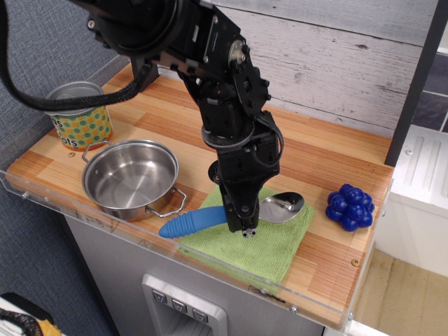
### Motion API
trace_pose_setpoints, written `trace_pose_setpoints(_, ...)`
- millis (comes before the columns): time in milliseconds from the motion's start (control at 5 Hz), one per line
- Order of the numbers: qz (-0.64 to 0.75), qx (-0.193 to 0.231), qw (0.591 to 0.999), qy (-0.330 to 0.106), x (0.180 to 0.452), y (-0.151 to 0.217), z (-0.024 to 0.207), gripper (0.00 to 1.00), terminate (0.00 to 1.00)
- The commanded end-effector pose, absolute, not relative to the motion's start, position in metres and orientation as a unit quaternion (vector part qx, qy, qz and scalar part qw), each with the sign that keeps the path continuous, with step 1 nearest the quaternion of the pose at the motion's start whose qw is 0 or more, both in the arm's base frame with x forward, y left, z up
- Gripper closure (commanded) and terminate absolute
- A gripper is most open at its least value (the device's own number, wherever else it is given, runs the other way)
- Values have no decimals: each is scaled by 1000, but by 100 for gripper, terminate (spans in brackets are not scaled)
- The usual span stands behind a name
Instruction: Place the blue spoon on the green rag.
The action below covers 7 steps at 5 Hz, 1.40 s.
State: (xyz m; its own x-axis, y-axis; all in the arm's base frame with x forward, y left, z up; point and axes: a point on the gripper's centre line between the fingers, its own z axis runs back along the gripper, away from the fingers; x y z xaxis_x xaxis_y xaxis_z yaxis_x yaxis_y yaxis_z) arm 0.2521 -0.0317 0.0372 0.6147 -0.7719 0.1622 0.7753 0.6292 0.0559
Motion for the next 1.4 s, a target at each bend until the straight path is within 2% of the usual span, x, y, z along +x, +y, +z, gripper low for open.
trace_pose_setpoints(0,-441,-9,893,-93,263,-38,39,100,0)
trace_pose_setpoints(200,-444,-6,892,-84,263,-38,32,100,0)
trace_pose_setpoints(400,-439,-5,896,-72,263,-36,36,0,0)
trace_pose_setpoints(600,-448,-6,891,-67,264,-35,40,0,0)
trace_pose_setpoints(1000,-451,16,889,-81,260,-29,70,0,0)
trace_pose_setpoints(1200,-451,30,890,-59,260,-23,89,0,0)
